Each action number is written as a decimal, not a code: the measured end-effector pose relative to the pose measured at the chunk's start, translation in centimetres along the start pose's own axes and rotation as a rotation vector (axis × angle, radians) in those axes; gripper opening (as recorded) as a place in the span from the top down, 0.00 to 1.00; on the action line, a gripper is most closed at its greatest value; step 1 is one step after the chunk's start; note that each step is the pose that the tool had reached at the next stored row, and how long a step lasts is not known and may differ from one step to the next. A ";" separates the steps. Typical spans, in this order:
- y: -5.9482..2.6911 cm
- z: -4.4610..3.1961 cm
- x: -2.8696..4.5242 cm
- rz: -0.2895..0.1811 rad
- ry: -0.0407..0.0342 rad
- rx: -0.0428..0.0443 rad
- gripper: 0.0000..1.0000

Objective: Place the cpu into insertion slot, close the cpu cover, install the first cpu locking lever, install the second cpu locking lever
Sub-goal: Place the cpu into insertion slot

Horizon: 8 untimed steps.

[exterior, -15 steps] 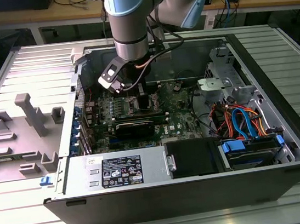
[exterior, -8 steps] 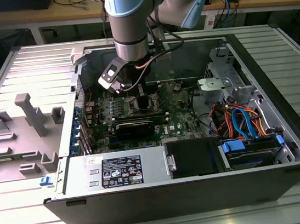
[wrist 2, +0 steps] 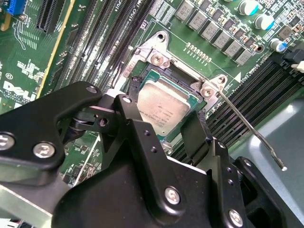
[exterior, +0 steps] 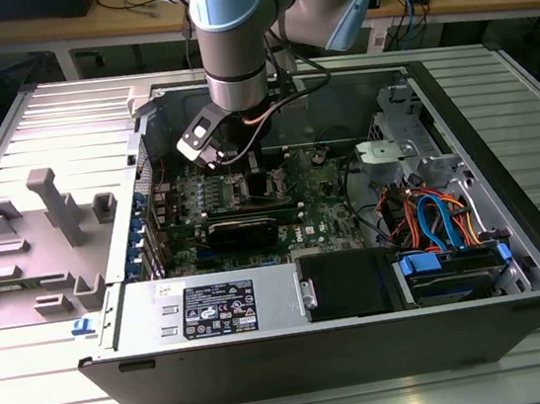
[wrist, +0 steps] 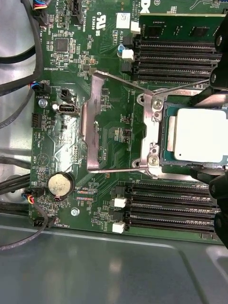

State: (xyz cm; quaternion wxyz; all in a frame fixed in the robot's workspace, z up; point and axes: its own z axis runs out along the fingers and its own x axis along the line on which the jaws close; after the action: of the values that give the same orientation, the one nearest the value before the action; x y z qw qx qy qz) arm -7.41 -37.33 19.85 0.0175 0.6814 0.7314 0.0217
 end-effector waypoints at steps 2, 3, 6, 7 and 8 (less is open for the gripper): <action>0.00 0.00 0.00 0.000 -0.0006 0.0000 0.38; 0.01 -0.01 0.00 0.000 -0.0007 0.0000 0.38; 0.01 -0.10 0.00 0.001 -0.0008 0.0000 0.38; 0.01 -0.14 0.00 0.001 -0.0010 0.0000 0.38; 0.02 -0.18 0.00 0.001 -0.0014 0.0000 0.38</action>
State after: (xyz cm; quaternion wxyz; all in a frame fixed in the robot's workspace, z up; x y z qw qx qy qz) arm -7.40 -37.33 20.03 0.0180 0.6818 0.7310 0.0212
